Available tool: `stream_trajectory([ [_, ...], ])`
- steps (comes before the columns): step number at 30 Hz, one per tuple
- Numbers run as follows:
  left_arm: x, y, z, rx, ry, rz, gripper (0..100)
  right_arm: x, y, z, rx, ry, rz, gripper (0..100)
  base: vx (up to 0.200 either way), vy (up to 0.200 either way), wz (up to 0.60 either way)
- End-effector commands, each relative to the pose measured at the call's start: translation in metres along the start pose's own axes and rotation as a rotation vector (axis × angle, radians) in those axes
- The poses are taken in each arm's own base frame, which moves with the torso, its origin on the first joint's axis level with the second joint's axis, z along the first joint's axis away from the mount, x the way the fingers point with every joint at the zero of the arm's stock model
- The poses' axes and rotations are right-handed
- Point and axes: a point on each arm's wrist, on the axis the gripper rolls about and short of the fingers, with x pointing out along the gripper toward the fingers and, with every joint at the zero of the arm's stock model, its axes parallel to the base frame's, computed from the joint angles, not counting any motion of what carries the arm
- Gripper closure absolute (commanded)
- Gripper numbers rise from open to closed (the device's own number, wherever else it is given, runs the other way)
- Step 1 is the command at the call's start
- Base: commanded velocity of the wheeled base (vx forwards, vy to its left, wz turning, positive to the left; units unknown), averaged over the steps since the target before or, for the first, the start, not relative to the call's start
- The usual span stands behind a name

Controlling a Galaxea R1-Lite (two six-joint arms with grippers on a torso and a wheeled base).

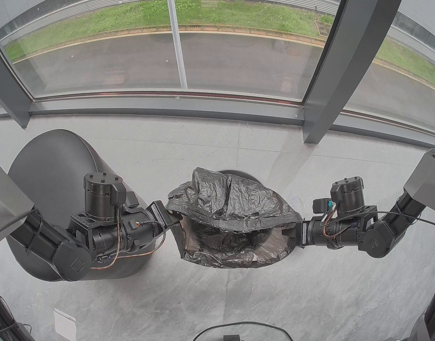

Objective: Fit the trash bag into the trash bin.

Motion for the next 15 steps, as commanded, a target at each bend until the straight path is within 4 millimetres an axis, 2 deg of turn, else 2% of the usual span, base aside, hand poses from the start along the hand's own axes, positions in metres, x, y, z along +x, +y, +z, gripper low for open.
stream_trajectory([
  [1,0.000,-0.001,0.001,0.001,-0.003,-0.004,100,0.004,-0.007,-0.002,0.011,0.010,-0.015,100,0.000,0.000,0.00],
  [6,0.001,-0.003,0.002,0.004,-0.008,-0.012,100,0.006,-0.010,-0.001,0.005,-0.010,-0.014,100,0.000,0.000,0.00],
  [7,0.001,-0.004,0.003,0.004,-0.010,-0.014,100,0.006,-0.010,-0.001,0.005,-0.014,-0.013,0,0.000,0.000,0.00],
  [12,0.002,-0.007,0.004,0.010,-0.014,-0.026,100,0.003,-0.008,0.002,-0.006,-0.041,-0.003,0,0.000,0.000,0.00],
  [15,0.002,-0.009,0.006,0.014,-0.020,-0.032,100,-0.007,0.000,0.013,-0.029,-0.103,0.019,0,0.000,0.000,0.00],
])
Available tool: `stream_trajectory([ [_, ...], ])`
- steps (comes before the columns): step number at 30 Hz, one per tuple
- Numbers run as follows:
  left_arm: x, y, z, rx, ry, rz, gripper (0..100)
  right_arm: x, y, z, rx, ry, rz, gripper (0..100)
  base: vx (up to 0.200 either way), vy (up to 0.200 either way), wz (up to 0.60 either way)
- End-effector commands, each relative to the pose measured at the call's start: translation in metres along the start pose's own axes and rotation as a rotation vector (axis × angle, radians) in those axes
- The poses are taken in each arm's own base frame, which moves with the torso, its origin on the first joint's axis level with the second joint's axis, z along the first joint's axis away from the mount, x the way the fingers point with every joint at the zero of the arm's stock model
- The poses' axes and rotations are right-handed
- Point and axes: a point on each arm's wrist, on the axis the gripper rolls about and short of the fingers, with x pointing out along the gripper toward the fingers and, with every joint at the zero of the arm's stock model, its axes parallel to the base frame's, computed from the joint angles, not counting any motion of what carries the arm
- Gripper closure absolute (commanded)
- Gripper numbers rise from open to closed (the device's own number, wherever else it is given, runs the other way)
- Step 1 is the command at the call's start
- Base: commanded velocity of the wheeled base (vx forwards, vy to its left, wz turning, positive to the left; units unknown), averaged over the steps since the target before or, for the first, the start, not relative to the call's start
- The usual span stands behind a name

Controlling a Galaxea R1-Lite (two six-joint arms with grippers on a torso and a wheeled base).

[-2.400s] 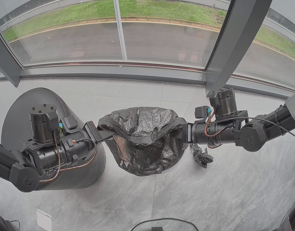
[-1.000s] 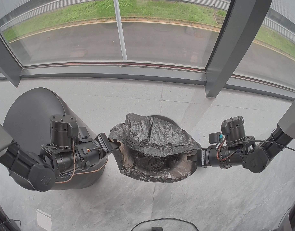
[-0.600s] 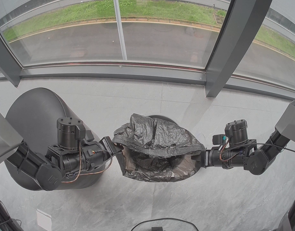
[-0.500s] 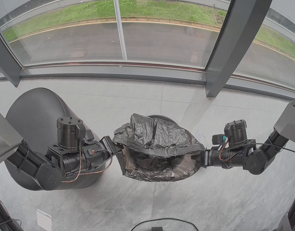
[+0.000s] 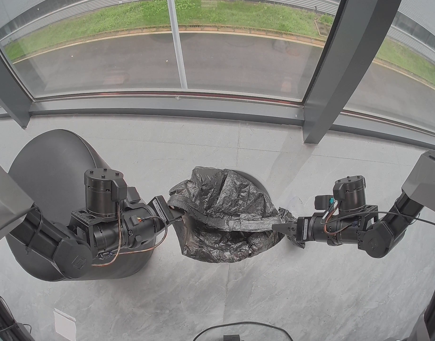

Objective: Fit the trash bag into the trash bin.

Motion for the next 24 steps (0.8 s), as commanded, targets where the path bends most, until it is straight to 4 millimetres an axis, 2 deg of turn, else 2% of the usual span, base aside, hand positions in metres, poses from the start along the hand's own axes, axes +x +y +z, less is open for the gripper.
stream_trajectory([
  [1,0.000,-0.003,0.002,0.004,-0.008,-0.010,100,-0.015,0.011,0.014,-0.026,-0.070,0.027,0,0.000,0.000,0.00],
  [4,0.001,-0.005,0.004,0.006,-0.012,-0.017,100,-0.030,0.024,0.025,-0.054,-0.120,0.054,0,0.000,0.000,0.00],
  [6,0.000,-0.006,0.004,0.008,-0.015,-0.022,100,-0.045,0.048,0.035,-0.141,-0.169,0.107,0,0.000,0.000,0.00],
  [8,0.000,-0.007,0.004,0.008,-0.015,-0.024,100,-0.051,0.063,0.035,-0.209,-0.179,0.139,0,0.000,0.000,0.00],
  [11,0.000,-0.008,0.004,0.010,-0.012,-0.026,100,-0.048,0.078,0.032,-0.278,-0.161,0.123,0,0.000,0.000,0.00],
  [12,0.000,-0.008,0.003,0.010,-0.012,-0.026,100,-0.038,0.092,0.028,-0.322,-0.153,0.046,0,0.000,0.000,0.00],
  [14,0.000,-0.008,0.004,0.010,-0.013,-0.027,100,-0.015,0.105,0.022,-0.348,-0.154,-0.052,0,0.000,0.000,0.00],
  [17,0.000,-0.008,0.003,0.010,-0.012,-0.028,100,0.013,0.121,0.016,-0.377,-0.165,-0.098,0,0.000,0.000,0.00],
  [21,-0.002,-0.010,0.004,0.012,-0.015,-0.033,100,0.045,0.134,0.011,-0.469,-0.153,-0.097,0,0.000,0.000,0.00],
  [24,-0.002,-0.010,0.004,0.012,-0.014,-0.032,100,0.061,0.141,0.004,-0.514,-0.146,-0.132,0,0.000,0.000,0.00],
])
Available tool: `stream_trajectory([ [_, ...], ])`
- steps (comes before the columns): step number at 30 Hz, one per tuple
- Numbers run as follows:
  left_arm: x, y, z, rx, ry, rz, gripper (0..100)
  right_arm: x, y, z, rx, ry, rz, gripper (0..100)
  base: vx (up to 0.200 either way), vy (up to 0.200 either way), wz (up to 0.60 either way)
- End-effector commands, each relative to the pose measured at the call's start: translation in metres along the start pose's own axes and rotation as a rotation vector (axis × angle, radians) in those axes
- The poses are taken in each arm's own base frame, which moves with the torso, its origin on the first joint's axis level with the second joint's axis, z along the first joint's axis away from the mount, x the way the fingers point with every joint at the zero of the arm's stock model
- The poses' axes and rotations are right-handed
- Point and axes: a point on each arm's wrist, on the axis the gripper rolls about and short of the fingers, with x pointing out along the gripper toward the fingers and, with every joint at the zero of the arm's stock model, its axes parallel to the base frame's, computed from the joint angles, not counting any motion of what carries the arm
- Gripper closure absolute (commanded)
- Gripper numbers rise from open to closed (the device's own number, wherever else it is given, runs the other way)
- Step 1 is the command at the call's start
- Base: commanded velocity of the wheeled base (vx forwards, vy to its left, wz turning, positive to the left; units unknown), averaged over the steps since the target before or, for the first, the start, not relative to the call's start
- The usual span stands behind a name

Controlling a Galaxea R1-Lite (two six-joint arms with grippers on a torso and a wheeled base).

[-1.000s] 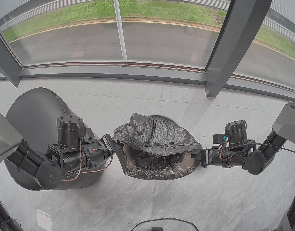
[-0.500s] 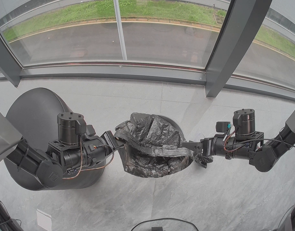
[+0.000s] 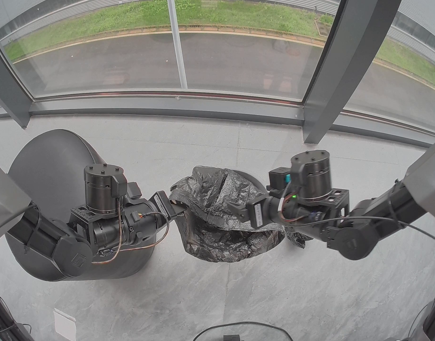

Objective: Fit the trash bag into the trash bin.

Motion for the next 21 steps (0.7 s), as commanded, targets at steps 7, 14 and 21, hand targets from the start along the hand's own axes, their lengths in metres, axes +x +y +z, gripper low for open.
stream_trajectory([
  [7,-0.001,-0.001,0.000,0.001,-0.002,-0.005,100,0.050,0.054,-0.031,-0.131,0.097,0.030,0,0.000,0.000,0.00],
  [14,-0.002,-0.001,0.000,0.000,-0.002,-0.005,100,0.058,0.055,-0.040,-0.137,0.116,0.017,0,0.000,0.000,0.00],
  [21,-0.001,-0.002,0.000,0.000,-0.001,-0.006,100,0.063,0.058,-0.043,-0.189,0.114,-0.046,0,0.000,0.000,0.00],
])
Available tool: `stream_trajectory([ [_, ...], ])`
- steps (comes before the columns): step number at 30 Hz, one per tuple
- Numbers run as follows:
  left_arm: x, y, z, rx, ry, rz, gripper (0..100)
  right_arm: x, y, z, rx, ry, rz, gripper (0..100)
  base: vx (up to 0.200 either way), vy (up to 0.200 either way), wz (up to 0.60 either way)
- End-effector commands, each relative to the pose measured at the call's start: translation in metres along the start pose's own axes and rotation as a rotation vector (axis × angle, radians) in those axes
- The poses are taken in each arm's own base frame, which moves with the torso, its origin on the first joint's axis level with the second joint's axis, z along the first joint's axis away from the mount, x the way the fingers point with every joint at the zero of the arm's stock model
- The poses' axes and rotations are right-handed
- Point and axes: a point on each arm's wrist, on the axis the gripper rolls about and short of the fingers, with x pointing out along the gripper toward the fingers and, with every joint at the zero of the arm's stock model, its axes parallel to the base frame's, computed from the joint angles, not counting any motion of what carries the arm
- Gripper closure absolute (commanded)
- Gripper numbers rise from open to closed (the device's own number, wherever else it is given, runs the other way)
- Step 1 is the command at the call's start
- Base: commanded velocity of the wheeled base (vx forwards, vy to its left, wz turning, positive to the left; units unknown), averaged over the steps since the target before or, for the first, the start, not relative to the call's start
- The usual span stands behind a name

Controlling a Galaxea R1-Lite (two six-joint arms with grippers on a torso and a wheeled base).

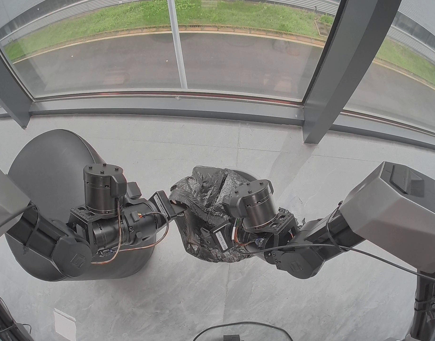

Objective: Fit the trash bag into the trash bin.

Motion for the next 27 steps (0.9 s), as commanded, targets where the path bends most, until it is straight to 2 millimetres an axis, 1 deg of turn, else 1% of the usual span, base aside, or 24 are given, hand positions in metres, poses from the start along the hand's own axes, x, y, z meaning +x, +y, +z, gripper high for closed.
stream_trajectory([
  [1,-0.001,-0.001,0.000,0.000,-0.002,-0.002,100,0.009,0.007,-0.005,-0.031,0.006,-0.031,0,0.000,0.000,0.00],
  [6,-0.001,-0.001,0.000,0.000,-0.003,-0.003,100,0.013,0.016,-0.001,-0.052,-0.012,-0.064,0,0.000,0.000,0.00],
  [9,-0.001,0.000,0.000,0.000,-0.001,-0.001,100,0.015,0.017,0.000,-0.063,-0.019,-0.083,0,0.000,0.000,0.00],
  [15,-0.001,0.000,0.000,0.000,-0.001,-0.001,100,0.023,0.020,-0.005,-0.066,-0.011,-0.097,0,0.000,0.000,0.00],
  [16,-0.001,0.000,0.000,0.000,-0.002,-0.002,100,0.023,0.020,-0.005,-0.065,-0.010,-0.103,100,0.000,0.000,0.00],
  [27,-0.002,-0.001,0.000,-0.001,-0.003,-0.003,100,0.020,0.018,-0.001,-0.051,-0.022,-0.104,100,0.000,0.000,0.00],
])
